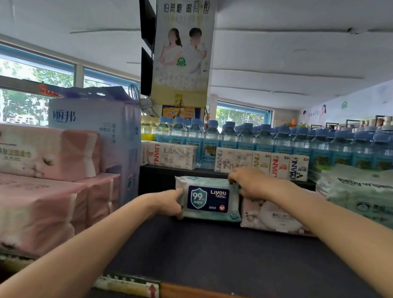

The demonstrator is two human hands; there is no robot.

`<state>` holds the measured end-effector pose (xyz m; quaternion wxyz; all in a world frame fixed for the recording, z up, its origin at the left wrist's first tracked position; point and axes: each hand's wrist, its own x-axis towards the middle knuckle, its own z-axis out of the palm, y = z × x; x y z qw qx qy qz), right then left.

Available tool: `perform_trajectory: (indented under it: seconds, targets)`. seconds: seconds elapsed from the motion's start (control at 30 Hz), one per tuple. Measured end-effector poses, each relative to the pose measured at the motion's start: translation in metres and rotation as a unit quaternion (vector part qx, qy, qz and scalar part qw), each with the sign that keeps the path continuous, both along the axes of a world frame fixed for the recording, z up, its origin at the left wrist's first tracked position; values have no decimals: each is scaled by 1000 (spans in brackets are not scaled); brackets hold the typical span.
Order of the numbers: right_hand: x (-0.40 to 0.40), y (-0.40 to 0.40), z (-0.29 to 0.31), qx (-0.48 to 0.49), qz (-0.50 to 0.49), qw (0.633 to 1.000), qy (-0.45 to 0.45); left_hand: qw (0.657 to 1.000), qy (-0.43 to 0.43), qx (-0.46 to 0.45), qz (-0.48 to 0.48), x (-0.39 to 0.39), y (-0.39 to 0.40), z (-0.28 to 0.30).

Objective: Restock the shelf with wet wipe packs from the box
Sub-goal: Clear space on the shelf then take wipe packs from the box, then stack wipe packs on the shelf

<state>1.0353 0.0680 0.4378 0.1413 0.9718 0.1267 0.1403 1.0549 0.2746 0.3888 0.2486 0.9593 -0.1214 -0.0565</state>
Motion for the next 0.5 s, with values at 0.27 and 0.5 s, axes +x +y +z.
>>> perform_trajectory:
  seconds: [0.27,0.5]
  targets:
    - [-104,-17,11,42,-79,995,-34,972,-225,69,-14,-70,-36,47]
    - [-302,-68,-19,72,-272,959,-21,893,-292,-131,-317,-212,-120,30]
